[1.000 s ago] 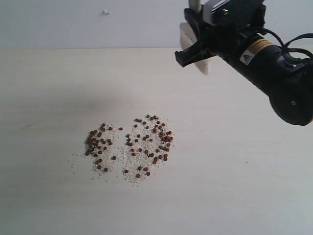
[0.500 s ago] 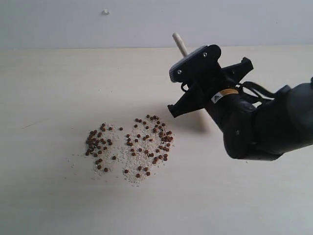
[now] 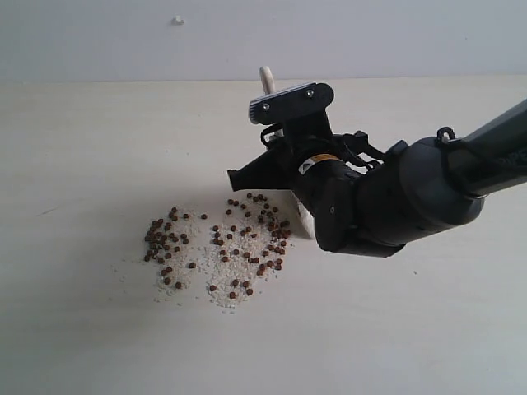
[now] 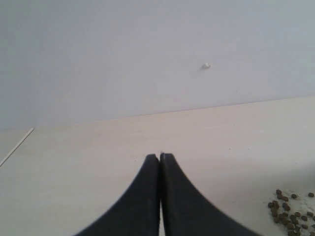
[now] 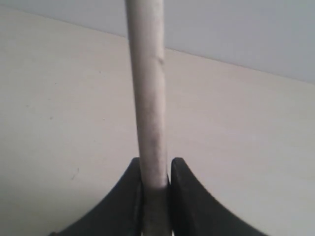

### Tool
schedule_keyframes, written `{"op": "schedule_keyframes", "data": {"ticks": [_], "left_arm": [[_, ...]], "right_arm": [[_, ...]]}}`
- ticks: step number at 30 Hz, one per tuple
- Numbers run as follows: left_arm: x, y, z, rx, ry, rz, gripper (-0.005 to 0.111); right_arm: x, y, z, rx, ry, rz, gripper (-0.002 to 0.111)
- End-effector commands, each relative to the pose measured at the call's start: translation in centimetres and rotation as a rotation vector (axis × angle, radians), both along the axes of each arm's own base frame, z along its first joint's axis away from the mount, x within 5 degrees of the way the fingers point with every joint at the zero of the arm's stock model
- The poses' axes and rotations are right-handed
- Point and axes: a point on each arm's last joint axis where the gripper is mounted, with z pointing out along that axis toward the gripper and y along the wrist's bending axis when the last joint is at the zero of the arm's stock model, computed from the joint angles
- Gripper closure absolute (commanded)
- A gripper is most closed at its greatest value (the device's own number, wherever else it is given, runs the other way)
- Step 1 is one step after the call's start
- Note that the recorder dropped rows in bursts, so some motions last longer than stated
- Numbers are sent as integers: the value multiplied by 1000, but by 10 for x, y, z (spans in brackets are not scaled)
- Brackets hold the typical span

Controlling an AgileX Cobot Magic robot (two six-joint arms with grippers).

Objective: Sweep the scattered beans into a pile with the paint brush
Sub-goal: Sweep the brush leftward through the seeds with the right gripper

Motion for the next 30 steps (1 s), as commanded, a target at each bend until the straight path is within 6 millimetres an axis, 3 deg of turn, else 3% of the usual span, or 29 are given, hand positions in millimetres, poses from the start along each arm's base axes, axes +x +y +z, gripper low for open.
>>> {"op": "schedule_keyframes", "data": {"ticks": [1, 11, 14, 19, 24, 30], "left_arm": [[0, 0, 0, -1, -6, -2, 107], [0, 0, 0, -1, -6, -2, 107], [0, 0, 0, -1, -6, -2, 107], [0, 0, 0, -1, -6, -4, 107], [0, 0, 0, -1, -6, -4, 107], [0, 0, 0, -1, -6, -4, 107]], "right_arm": [[-3, 9, -8, 119, 72, 29, 108], [-1, 14, -4, 309, 48, 6, 108], [-1, 13, 6, 325, 26, 10, 108], [-1, 10, 36, 256, -82, 42, 108], [-1, -7, 63, 33, -170, -25, 108], [-6, -25, 58, -185, -59, -139, 108]]}}
